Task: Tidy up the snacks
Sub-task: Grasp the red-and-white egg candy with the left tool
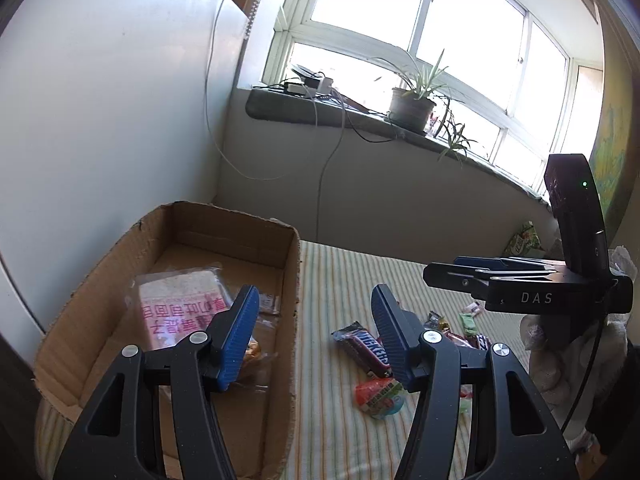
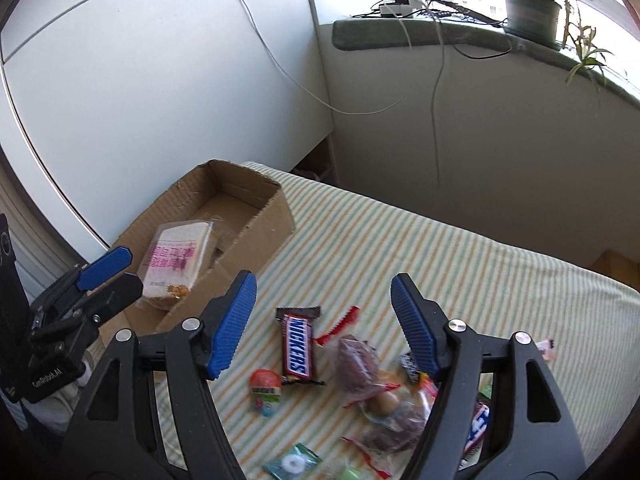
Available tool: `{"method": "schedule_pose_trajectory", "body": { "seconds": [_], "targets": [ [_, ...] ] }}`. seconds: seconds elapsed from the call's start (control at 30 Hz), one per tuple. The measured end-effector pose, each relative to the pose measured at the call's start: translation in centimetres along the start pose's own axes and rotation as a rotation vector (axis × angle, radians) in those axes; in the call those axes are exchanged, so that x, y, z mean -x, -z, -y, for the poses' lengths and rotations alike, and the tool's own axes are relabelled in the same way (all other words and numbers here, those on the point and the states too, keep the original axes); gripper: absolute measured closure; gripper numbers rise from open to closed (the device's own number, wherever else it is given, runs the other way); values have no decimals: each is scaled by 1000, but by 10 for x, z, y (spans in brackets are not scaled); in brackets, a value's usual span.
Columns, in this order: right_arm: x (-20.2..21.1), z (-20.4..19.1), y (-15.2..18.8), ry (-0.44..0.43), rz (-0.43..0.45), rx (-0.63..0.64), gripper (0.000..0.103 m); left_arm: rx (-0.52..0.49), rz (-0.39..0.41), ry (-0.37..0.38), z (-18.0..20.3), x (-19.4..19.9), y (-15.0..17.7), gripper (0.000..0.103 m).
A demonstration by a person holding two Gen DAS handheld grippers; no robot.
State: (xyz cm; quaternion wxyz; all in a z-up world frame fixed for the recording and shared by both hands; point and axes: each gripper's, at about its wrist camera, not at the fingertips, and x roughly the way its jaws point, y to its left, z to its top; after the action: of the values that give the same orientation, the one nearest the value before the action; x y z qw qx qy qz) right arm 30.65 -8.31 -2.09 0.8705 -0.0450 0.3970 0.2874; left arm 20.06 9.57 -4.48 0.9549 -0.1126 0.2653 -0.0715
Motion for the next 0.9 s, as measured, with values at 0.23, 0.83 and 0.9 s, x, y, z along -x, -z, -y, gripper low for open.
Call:
{"method": "schedule_pose_trajectory", "body": {
  "seconds": [0.23,0.83,0.9],
  "targets": [
    [12,30,24,67,-31,31,30,-76,-81,62,34,-14,21,45],
    [-19,11,49,23,-135,183,34,-211,-207,92,64,-33,56,45],
    [-24,9,48,18,-150,191,38,-207,-230,96,65,-39,60,45]
  ]
}}
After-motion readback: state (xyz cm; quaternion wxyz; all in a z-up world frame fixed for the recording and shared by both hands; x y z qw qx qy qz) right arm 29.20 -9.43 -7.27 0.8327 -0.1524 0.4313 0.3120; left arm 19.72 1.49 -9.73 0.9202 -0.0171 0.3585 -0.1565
